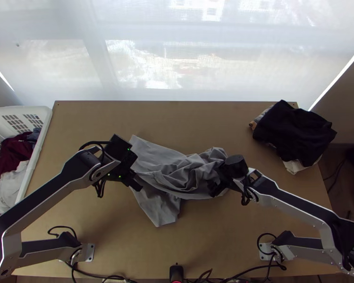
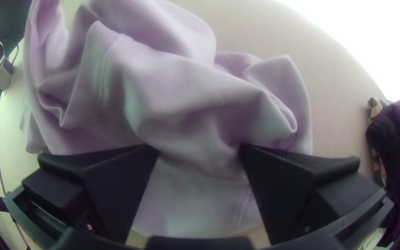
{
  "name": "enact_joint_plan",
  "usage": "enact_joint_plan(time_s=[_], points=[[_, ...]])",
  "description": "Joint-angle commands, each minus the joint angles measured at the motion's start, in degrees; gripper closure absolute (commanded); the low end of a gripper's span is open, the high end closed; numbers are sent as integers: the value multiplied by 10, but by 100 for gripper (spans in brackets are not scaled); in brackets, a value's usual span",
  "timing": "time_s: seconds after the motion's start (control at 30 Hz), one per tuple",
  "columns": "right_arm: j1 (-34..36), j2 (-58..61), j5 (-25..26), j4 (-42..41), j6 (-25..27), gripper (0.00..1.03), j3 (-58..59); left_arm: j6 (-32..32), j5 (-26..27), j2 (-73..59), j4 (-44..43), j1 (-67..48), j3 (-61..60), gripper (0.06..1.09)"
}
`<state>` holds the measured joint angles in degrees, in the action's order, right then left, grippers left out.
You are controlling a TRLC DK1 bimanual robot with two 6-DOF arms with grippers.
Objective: Fold the t-shirt
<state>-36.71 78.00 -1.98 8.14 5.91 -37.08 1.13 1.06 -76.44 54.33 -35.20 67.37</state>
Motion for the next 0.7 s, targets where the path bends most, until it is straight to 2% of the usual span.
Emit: enact_joint_plan(time_s=[0.0, 0.03, 0.07, 0.33, 0.67], points=[[8, 24, 1, -18, 15, 83, -9, 0, 0, 1, -2, 7, 0, 105], [8, 23, 1, -18, 16, 95, -11, 1, 0, 1, -2, 7, 2, 105], [8, 21, 1, -15, 17, 100, -12, 2, 0, 1, -2, 8, 3, 105], [28, -50, 1, 56, 19, 100, -63, 5, 0, 1, -2, 33, 37, 105], [78, -114, 2, 169, 65, 100, -258, 8, -1, 9, -1, 107, 138, 105]])
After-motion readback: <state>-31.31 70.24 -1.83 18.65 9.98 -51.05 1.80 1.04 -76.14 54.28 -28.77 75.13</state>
